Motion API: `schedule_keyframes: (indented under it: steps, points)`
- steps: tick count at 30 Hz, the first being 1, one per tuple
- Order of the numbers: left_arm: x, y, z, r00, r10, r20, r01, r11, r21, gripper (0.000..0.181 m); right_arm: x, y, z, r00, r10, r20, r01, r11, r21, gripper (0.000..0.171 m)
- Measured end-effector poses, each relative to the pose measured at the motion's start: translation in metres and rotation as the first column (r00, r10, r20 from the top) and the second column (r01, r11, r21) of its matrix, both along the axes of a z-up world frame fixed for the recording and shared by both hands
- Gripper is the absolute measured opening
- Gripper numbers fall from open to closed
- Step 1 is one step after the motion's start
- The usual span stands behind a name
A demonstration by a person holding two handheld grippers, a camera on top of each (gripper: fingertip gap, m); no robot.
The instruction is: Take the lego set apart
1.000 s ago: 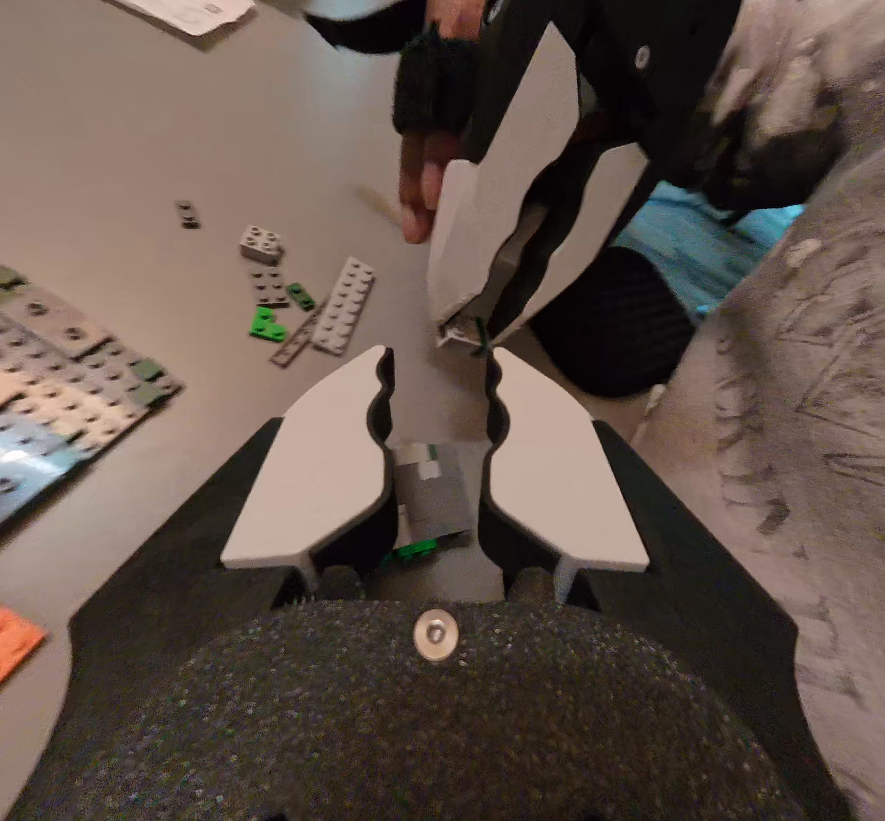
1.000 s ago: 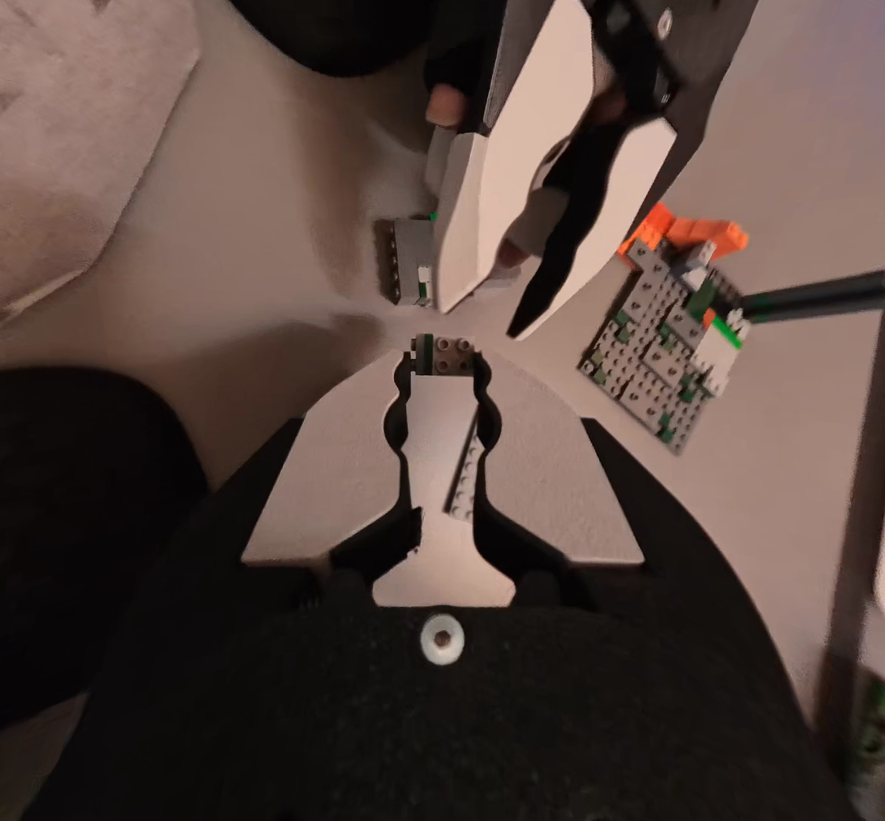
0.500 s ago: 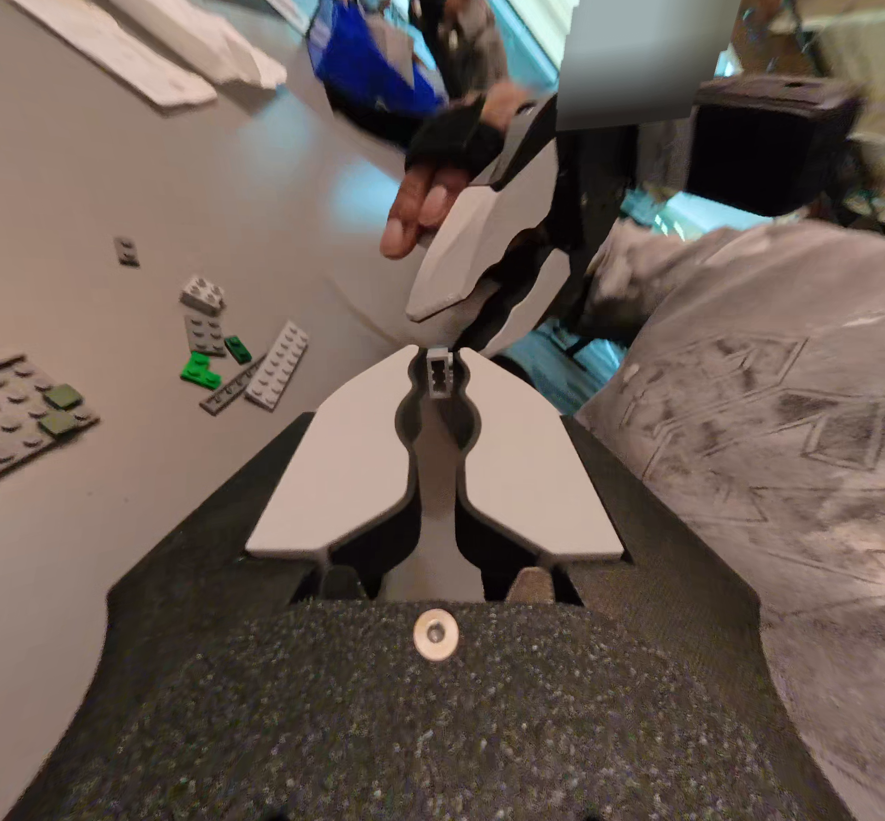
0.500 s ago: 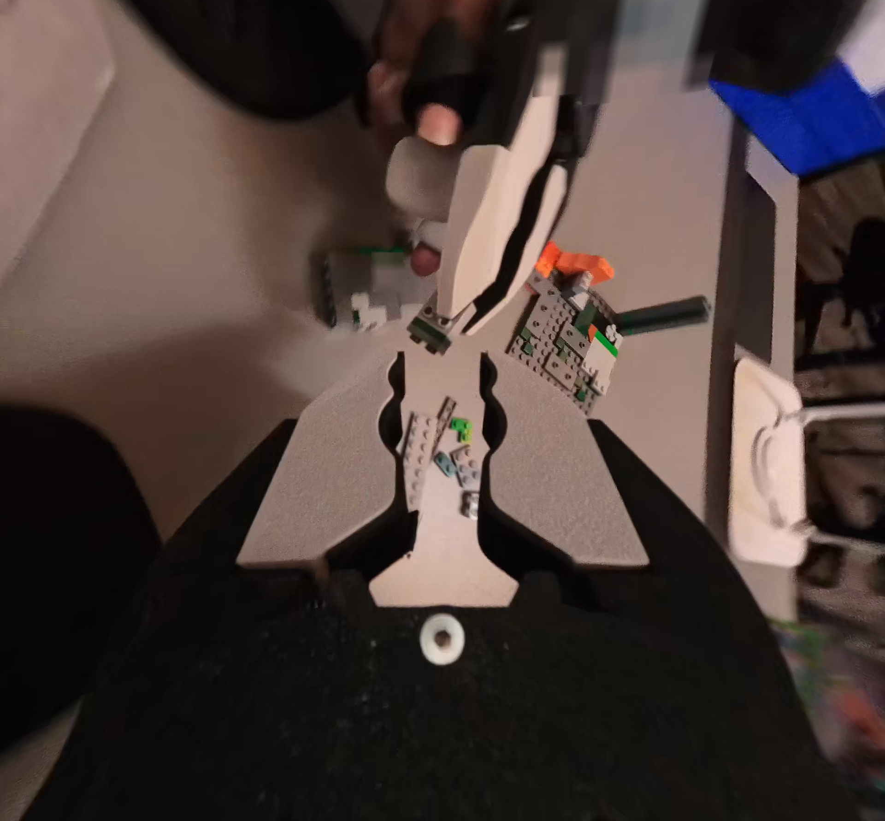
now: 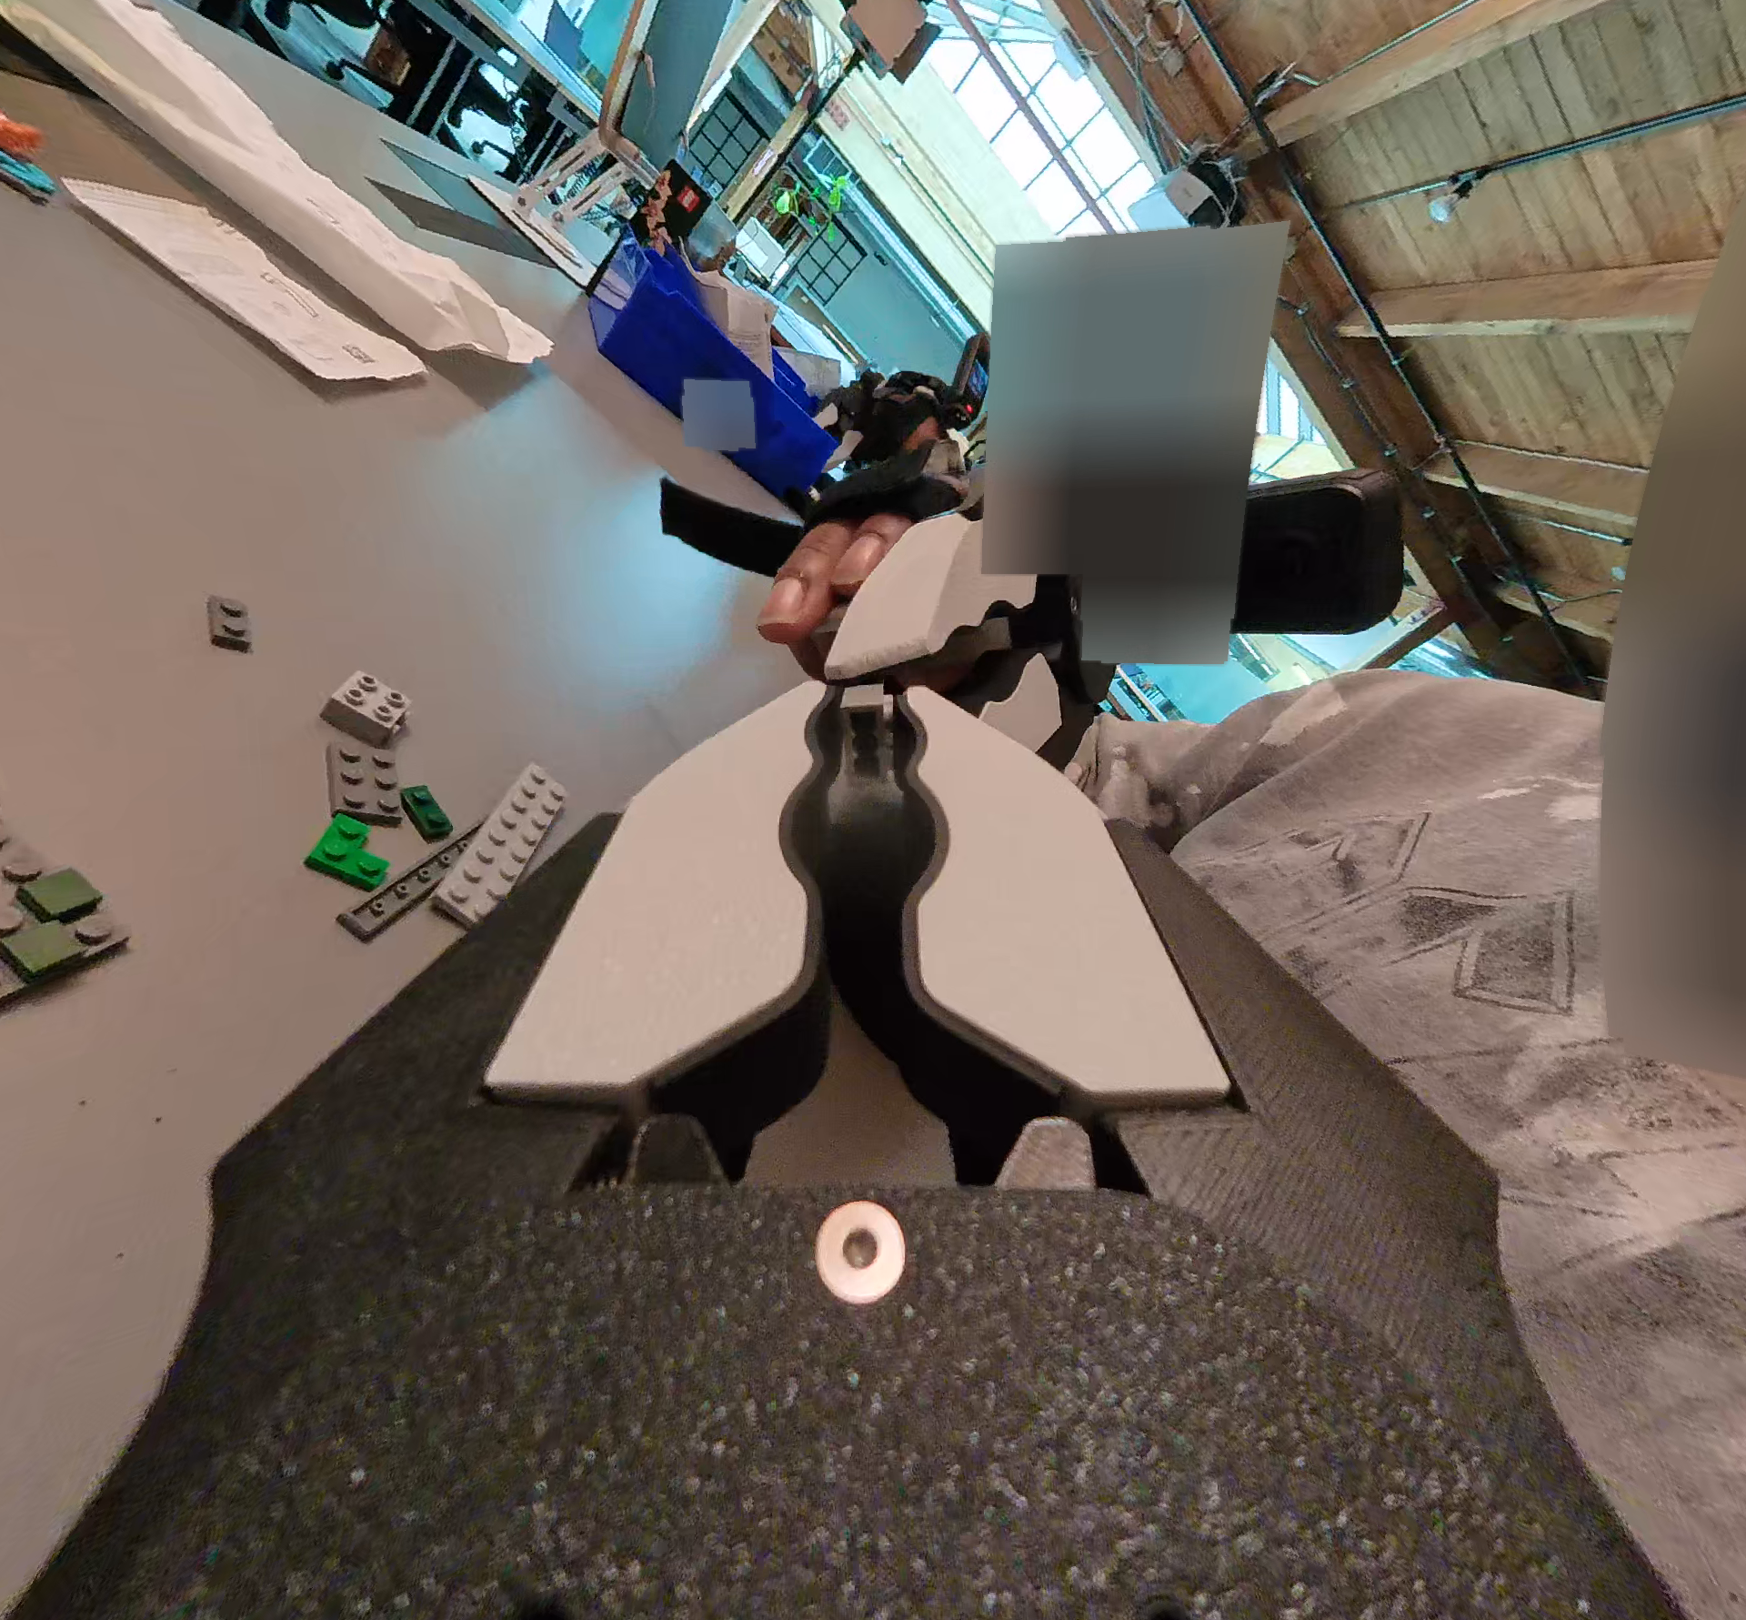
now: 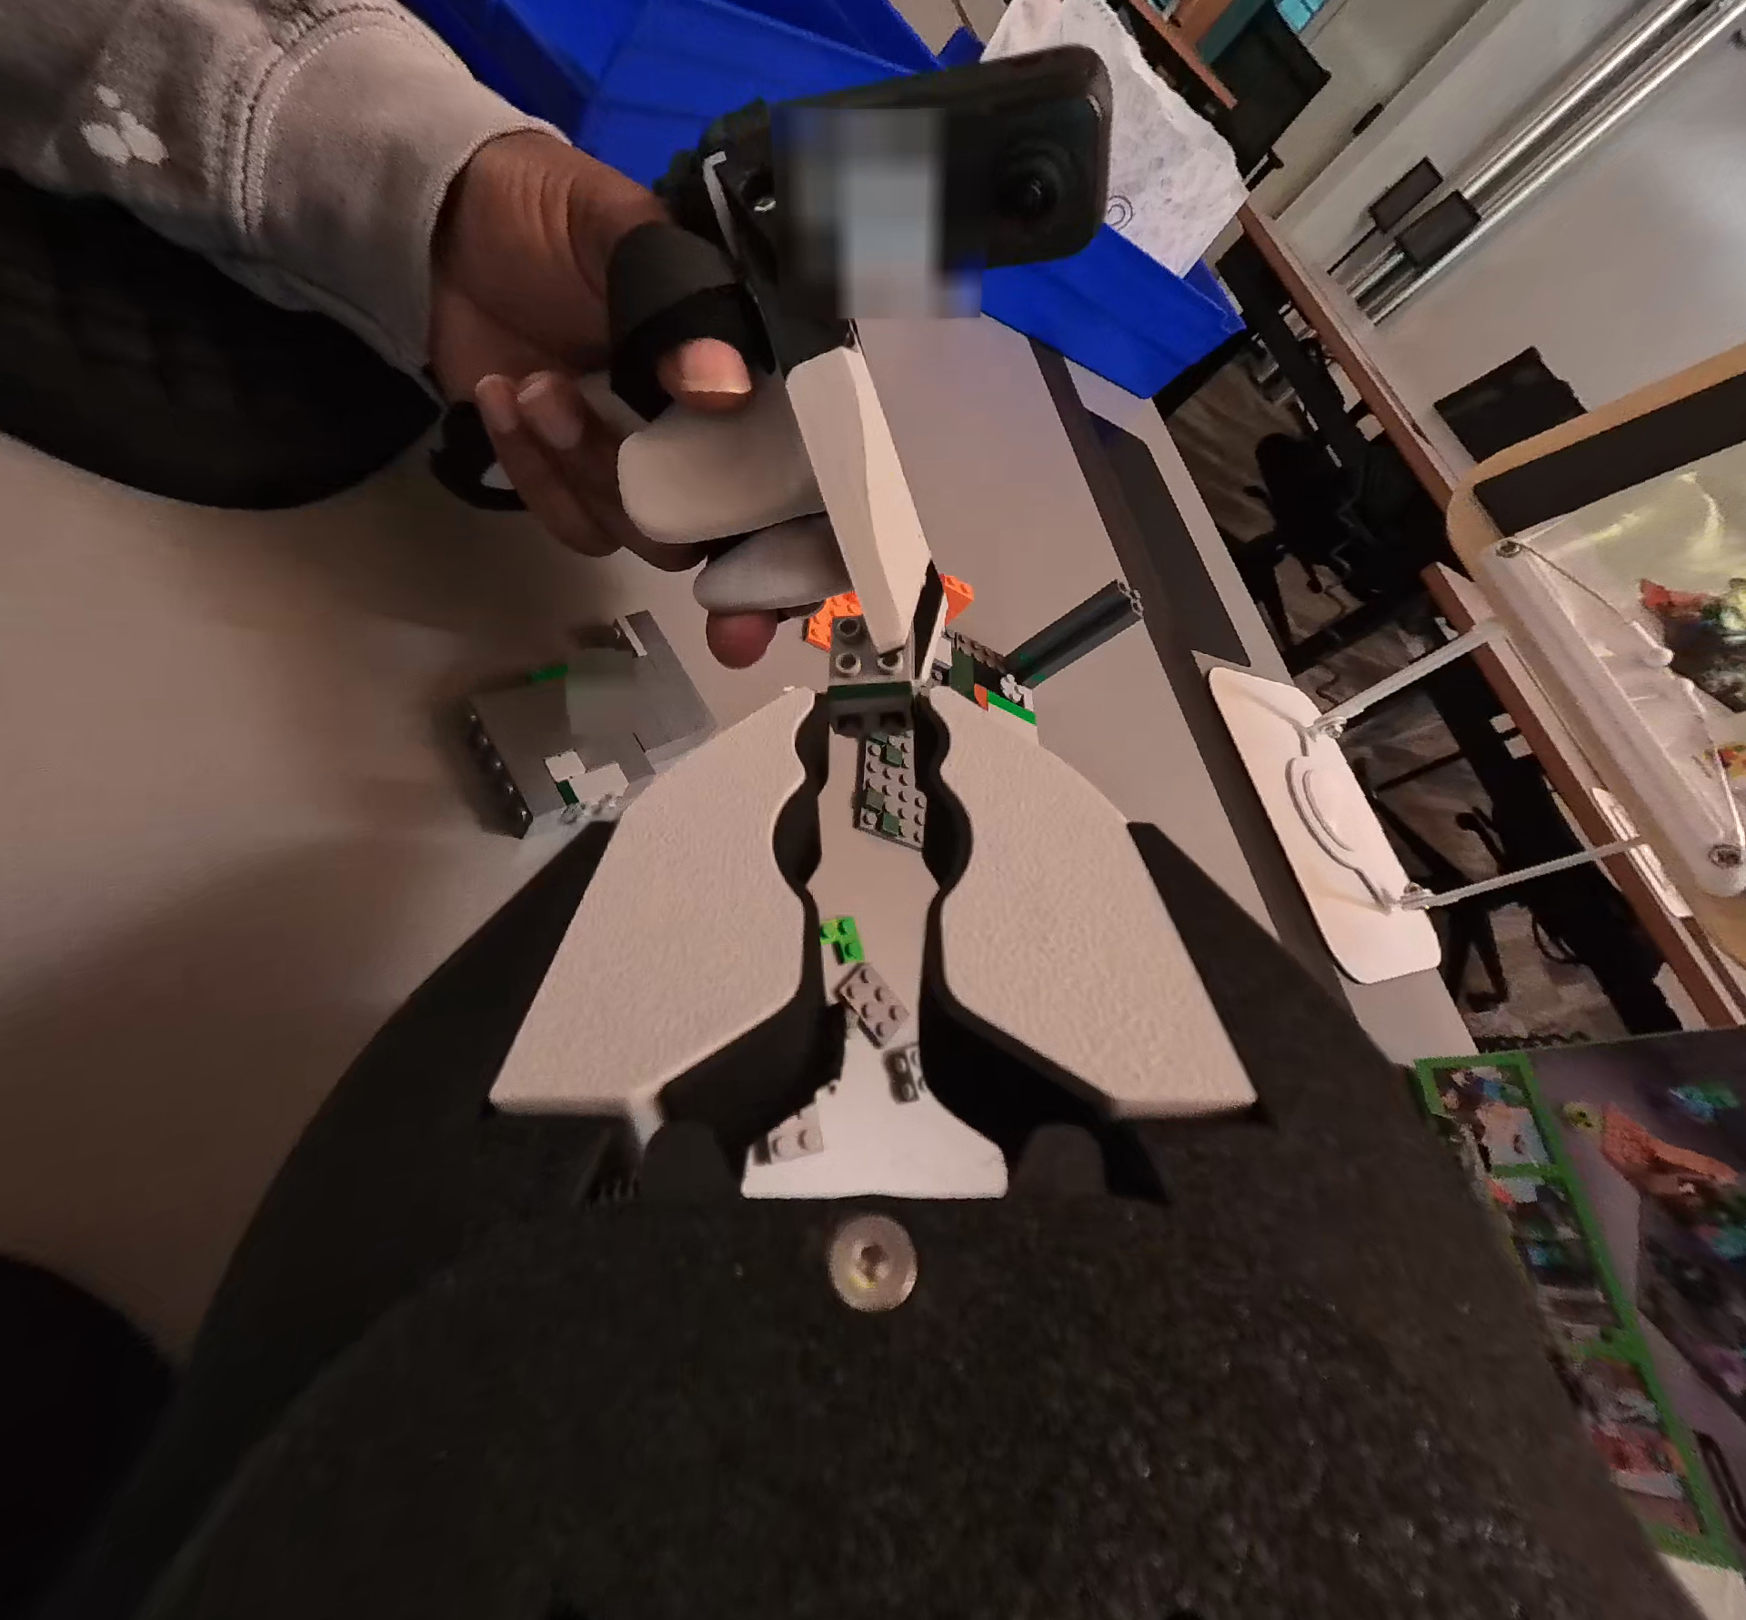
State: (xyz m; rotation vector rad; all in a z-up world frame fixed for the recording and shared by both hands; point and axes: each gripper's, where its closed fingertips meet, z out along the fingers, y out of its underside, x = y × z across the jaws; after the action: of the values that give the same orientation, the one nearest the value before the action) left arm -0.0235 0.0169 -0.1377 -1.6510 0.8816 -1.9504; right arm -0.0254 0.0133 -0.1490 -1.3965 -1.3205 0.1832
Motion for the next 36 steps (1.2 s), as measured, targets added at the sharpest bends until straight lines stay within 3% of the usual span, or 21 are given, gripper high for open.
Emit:
schedule_keyframes:
  steps: [7,18,23,28,36]
  points:
    - [0.005,-0.009,-0.009,0.996,-0.013,-0.091,0.024,0.992,0.123,0.014,-0.001,-0.004,-0.003,0.994,0.069,0.081,-0.071,0.997,0.02,0.017]
    - [0.002,-0.013,-0.004,0.995,-0.074,-0.072,0.081,0.991,0.111,0.011,-0.005,-0.005,0.002,0.99,0.094,0.109,-0.107,0.987,0.117,0.016]
    - [-0.025,0.02,0.001,0.998,0.041,-0.045,-0.036,0.994,0.1,0.011,0.025,-0.001,0.01,0.999,0.052,0.009,-0.052,0.997,0.059,0.016]
    - [0.002,-0.001,-0.011,0.991,-0.053,-0.121,0.069,0.988,0.138,0.01,0.012,-0.003,0.004,0.997,0.076,-0.004,-0.076,0.996,0.044,0.016]
    - [0.014,0.01,-0.045,0.958,0.041,-0.285,0.009,0.986,0.169,0.01,0.013,0.001,0.007,0.968,0.103,-0.229,-0.139,0.98,-0.144,0.017]
